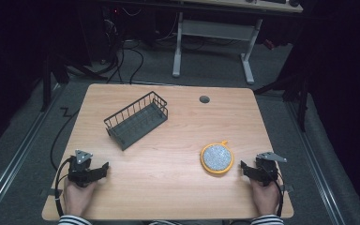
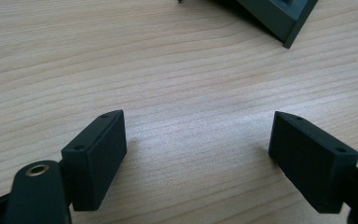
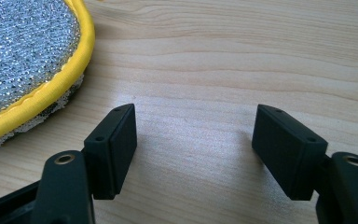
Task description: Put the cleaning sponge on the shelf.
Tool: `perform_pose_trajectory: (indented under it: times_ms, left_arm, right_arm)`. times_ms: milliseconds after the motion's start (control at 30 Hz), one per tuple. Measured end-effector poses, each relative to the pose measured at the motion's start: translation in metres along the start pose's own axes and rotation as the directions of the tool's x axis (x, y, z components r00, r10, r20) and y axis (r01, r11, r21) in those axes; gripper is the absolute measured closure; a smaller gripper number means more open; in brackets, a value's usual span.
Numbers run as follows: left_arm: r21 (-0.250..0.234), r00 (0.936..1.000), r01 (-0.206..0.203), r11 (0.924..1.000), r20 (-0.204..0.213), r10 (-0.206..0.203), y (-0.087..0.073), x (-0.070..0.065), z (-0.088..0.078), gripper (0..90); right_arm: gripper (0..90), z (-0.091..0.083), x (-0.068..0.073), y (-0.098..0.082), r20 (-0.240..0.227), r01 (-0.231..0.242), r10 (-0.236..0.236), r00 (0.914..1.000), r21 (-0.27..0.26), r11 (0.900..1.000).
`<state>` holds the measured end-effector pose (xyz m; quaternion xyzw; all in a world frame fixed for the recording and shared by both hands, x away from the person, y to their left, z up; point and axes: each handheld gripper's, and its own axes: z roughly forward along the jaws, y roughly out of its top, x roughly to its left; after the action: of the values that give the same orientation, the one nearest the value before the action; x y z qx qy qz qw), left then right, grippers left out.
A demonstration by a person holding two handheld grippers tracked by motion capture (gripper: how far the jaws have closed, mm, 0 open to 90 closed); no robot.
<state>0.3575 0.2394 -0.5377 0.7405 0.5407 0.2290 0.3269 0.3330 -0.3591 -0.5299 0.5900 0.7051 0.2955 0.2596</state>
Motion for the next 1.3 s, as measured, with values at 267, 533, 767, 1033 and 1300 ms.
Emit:
perform_pose_trajectory:
  times_ms: [267,533,767,1033,1300]
  left_arm:
    - [-0.022,0.9999,0.003,0.9997,0.011,-0.003,0.001,0.0,-0.004,21.7]
    - [-0.043,0.9982,0.029,0.9987,0.053,-0.026,0.01,0.0,-0.013,21.7]
    - [-0.042,0.9899,0.067,0.9969,0.128,-0.061,0.023,0.005,-0.024,21.7]
    - [-0.063,0.9848,0.062,0.9961,0.166,-0.051,0.059,0.011,-0.04,22.1]
    - [-0.058,0.9891,0.024,0.998,0.147,-0.015,0.091,0.01,-0.041,23.6]
  right_arm:
    - [30.5,0.0,0.0,0.0,-0.002,0.001,-0.001,1.0,0.001,1.0]
    - [30.2,0.0,0.0,0.0,-0.004,0.0,0.0,1.0,-0.001,1.0]
    - [30.1,0.0,0.0,0.0,-0.005,0.001,-0.001,1.0,0.001,1.0]
    - [29.9,0.0,0.0,0.0,-0.006,0.001,-0.001,1.0,0.001,1.0]
    - [29.9,0.0,0.0,0.0,-0.007,0.002,-0.002,1.0,0.001,1.0]
